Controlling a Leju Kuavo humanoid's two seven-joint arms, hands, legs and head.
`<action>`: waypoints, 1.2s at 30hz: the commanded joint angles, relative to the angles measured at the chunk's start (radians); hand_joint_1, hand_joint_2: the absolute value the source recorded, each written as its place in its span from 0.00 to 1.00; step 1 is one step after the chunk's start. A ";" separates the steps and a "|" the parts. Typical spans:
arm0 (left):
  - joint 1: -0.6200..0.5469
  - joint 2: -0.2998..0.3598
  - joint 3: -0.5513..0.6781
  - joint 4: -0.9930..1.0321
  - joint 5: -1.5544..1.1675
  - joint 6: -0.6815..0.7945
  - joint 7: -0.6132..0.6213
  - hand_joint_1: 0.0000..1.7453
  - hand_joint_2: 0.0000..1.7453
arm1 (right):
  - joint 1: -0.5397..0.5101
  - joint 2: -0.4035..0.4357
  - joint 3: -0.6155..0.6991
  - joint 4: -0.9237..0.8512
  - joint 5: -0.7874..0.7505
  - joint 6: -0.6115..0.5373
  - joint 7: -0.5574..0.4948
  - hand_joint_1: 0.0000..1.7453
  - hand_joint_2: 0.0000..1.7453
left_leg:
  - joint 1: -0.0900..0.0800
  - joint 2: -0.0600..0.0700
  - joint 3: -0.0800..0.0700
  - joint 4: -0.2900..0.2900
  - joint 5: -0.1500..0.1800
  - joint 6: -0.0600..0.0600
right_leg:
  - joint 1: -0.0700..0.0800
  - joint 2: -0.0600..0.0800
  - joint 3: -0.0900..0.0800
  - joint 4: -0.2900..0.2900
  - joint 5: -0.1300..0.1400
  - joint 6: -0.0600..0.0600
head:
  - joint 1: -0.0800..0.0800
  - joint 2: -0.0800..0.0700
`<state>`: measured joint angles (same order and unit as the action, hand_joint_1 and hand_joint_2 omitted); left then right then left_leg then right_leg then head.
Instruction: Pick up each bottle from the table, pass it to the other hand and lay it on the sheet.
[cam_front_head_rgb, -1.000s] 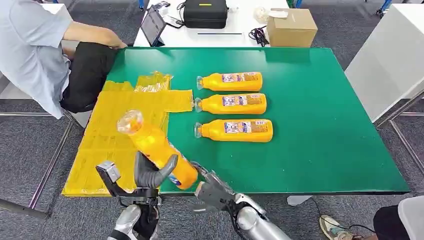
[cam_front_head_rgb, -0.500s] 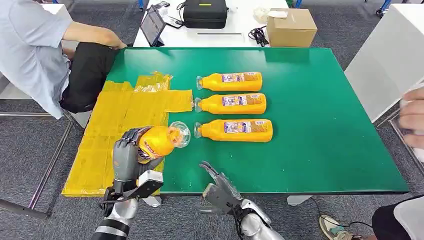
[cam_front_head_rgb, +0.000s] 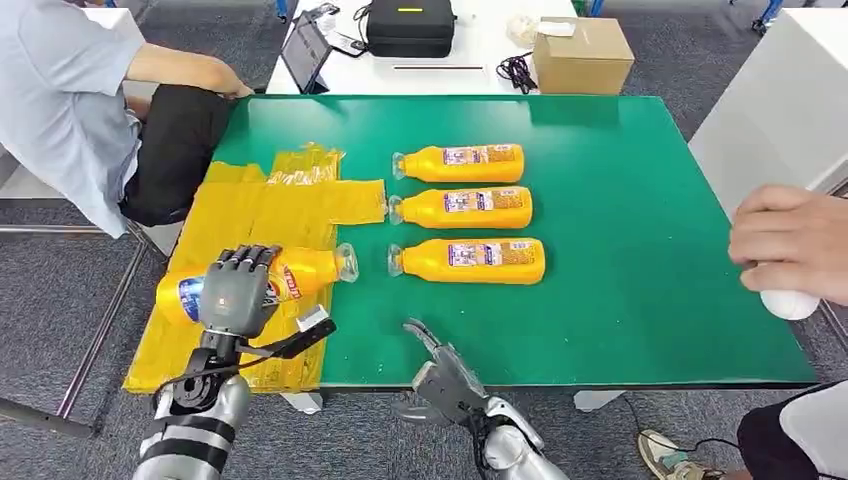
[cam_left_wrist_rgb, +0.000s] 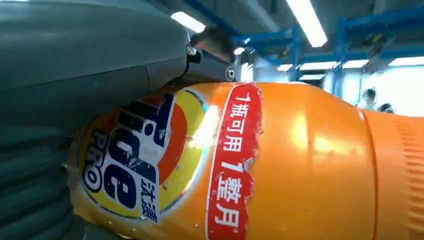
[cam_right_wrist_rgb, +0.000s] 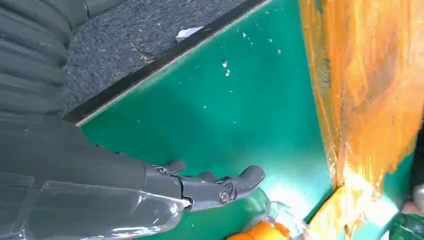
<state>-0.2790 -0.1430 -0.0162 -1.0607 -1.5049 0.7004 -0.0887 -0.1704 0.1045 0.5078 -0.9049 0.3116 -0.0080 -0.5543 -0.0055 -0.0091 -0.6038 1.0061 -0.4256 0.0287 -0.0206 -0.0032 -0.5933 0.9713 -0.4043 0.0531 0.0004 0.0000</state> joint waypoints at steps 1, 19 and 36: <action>-0.259 0.134 -0.167 0.572 0.025 -0.002 0.048 1.00 1.00 | -0.041 0.028 -0.040 0.069 -0.004 0.012 0.007 0.00 1.00 | 0.001 -0.001 0.005 -0.001 -0.001 -0.002 | 0.002 -0.001 0.005 -0.001 -0.001 -0.003 | 0.000 0.000; -0.264 0.093 -0.166 0.640 0.339 -0.259 -0.313 1.00 1.00 | -0.048 0.053 -0.050 0.114 -0.029 0.072 -0.006 0.00 1.00 | 0.000 -0.003 0.006 -0.001 0.001 0.000 | 0.000 -0.001 0.007 -0.001 0.000 -0.001 | 0.000 0.000; -0.298 0.126 -0.253 0.695 0.332 -0.418 -0.235 0.00 1.00 | -0.076 0.065 -0.040 0.136 -0.036 0.084 -0.015 0.00 1.00 | 0.000 -0.003 0.012 -0.001 0.001 -0.001 | 0.001 0.000 0.014 -0.001 0.000 -0.003 | 0.000 0.000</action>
<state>-0.5688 -0.0366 -0.1899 -0.4944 -1.1909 0.4323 -0.3885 -0.1906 0.1663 0.4791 -0.8419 0.2823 0.0698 -0.5661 -0.0063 -0.0162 -0.5933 1.0057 -0.4238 0.0299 -0.0212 -0.0064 -0.5798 0.9710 -0.4045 0.0531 0.0004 0.0000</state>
